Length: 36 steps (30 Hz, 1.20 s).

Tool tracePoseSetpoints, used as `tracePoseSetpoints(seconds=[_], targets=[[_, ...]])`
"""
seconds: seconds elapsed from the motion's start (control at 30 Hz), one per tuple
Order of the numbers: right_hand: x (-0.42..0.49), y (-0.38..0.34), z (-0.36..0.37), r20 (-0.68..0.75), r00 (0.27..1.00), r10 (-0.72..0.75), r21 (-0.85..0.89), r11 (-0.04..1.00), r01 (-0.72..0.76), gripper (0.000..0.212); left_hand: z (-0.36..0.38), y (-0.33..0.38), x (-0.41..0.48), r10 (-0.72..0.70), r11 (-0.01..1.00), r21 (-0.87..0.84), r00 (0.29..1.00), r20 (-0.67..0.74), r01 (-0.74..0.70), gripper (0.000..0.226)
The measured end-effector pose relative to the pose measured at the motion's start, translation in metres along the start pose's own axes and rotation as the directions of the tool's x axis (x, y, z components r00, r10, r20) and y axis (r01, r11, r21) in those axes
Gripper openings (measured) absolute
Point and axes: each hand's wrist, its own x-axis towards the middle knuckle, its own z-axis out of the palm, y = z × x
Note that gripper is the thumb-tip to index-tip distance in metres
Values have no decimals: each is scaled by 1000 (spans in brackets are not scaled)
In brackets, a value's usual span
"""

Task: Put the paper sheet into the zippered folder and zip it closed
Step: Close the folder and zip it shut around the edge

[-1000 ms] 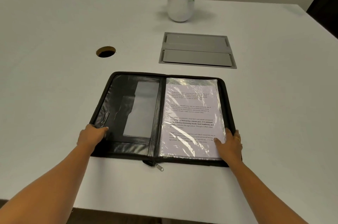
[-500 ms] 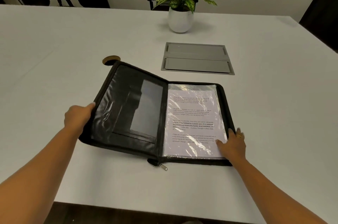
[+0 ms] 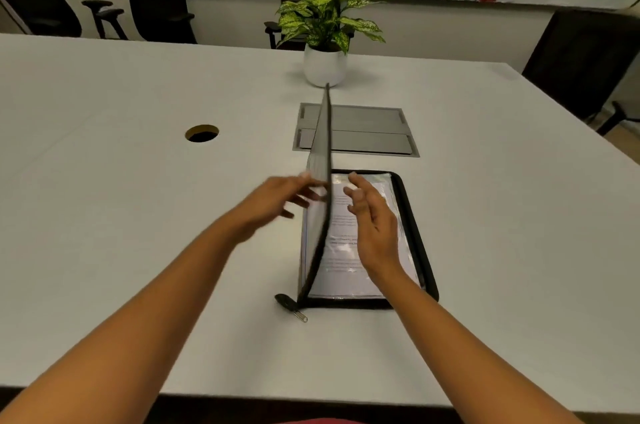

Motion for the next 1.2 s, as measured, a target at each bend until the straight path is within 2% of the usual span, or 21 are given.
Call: tracePoseSetpoints(seconds=[0.07,0.13,0.2,0.27,0.4,0.53,0.63,0.7,0.77,0.83,0.9,0.97,1.07,1.13,1.2], targets=[[-5,-1,-10,-79,997,0,59,998,5,56,21,-12,4,-44,990,138,982,182,19,44],[-10,2,-25,-199,979,37,69,997,-24,47,38,-30,6,-114,971,236,950,291,44,47],[-14,9,-41,-330,938,105,63,994,-89,38,47,-53,7,-175,958,270,939,297,93,48],[-18,27,-58,-422,892,164,-4,983,-183,36,49,-78,6,-246,931,328,938,246,158,49],[-29,71,-89,-496,826,268,-160,907,-390,40,45,-123,-1,-362,862,442,913,189,250,58],[-46,109,-109,-364,830,424,-339,769,-542,49,48,-140,-6,-357,830,521,907,226,197,55],[-53,127,-113,-224,824,521,-519,652,-553,55,51,-144,-7,-303,805,582,925,229,120,41],[-52,130,-110,-216,830,514,-695,517,-500,57,52,-144,-7,-270,770,633,942,202,85,30],[-54,126,-101,-237,889,393,-798,443,-408,54,54,-146,-8,-259,733,676,948,185,68,26],[-55,118,-85,-200,950,240,-809,506,-298,44,55,-149,-9,-270,719,690,947,172,79,28],[-58,111,-63,-72,975,211,-776,602,-188,32,55,-153,-11,-279,737,668,946,167,100,27],[-65,105,-39,105,955,277,-761,640,-103,23,56,-155,-14,-295,767,630,940,174,124,22],[-78,103,-6,325,862,388,-790,612,23,29,56,-158,-16,-302,810,569,932,201,140,9],[-84,101,9,374,844,384,-797,599,80,34,57,-160,-17,-299,833,534,929,217,143,17],[-87,100,18,384,864,325,-797,588,134,33,58,-161,-18,-291,847,513,931,222,142,19]])
